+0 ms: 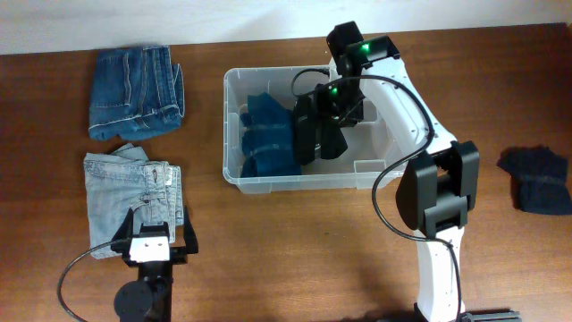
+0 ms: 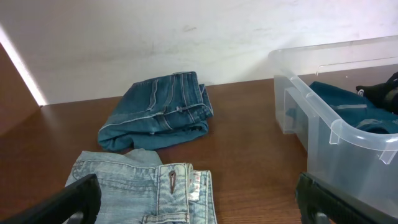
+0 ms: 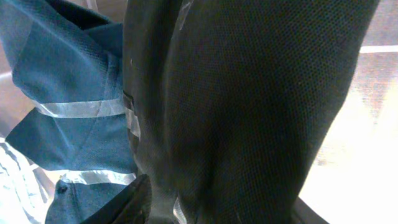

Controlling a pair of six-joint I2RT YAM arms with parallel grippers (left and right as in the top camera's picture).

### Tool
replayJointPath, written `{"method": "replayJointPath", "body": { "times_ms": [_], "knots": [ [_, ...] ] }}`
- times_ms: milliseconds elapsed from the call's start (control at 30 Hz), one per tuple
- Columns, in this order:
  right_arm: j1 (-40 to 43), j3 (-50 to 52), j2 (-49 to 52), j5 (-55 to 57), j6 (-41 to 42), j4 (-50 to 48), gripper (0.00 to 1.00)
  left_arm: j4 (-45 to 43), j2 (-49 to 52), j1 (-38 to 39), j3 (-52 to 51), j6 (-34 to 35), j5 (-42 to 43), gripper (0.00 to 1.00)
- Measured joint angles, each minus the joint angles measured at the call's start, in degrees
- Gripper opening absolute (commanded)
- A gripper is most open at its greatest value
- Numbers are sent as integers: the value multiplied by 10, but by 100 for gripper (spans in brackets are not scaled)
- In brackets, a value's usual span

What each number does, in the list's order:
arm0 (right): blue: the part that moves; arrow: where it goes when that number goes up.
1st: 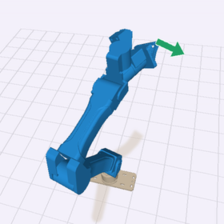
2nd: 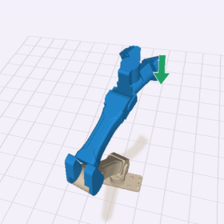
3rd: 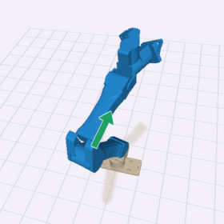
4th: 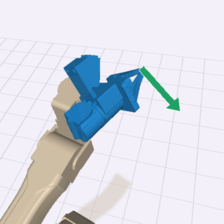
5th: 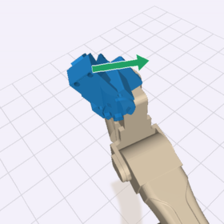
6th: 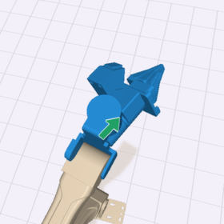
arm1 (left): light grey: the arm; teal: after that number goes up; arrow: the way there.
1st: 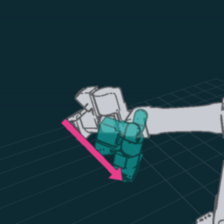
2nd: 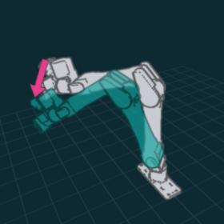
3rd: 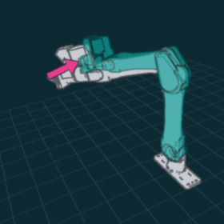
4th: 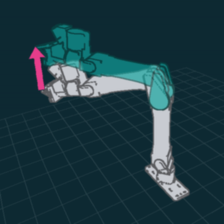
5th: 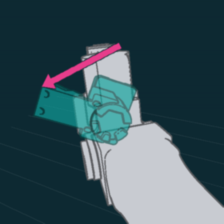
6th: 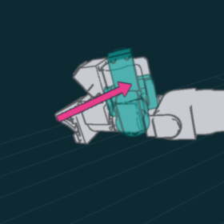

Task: Pack container
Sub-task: 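Carry the black garment into the bin beside the teal one, then lower the black garment into the bin and release it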

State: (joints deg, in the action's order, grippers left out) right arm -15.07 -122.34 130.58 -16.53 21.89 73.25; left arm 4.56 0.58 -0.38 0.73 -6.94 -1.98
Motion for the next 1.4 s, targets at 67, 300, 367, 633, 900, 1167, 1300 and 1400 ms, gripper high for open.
{"method": "replayJointPath", "body": {
  "times_ms": [67,300,367,633,900,1167,1300,1400],
  "knots": [
    [0,0,0,0,0,1,49,0,0,0,0,0,0,99],
    [0,0,0,13,-2,9,50,0,0,0,0,0,0,99],
    [0,0,0,23,-10,17,50,0,0,0,0,0,0,99],
    [-1,0,0,59,-28,43,50,0,0,0,0,0,0,99],
    [-1,-65,0,70,-44,86,54,0,0,0,0,0,0,99],
    [-3,-125,0,152,-48,105,16,0,0,0,0,0,0,99],
    [-3,-111,0,204,-33,83,4,0,0,0,0,0,0,99],
    [-3,-78,0,226,-19,55,4,0,0,0,0,0,0,99]
  ]
}}
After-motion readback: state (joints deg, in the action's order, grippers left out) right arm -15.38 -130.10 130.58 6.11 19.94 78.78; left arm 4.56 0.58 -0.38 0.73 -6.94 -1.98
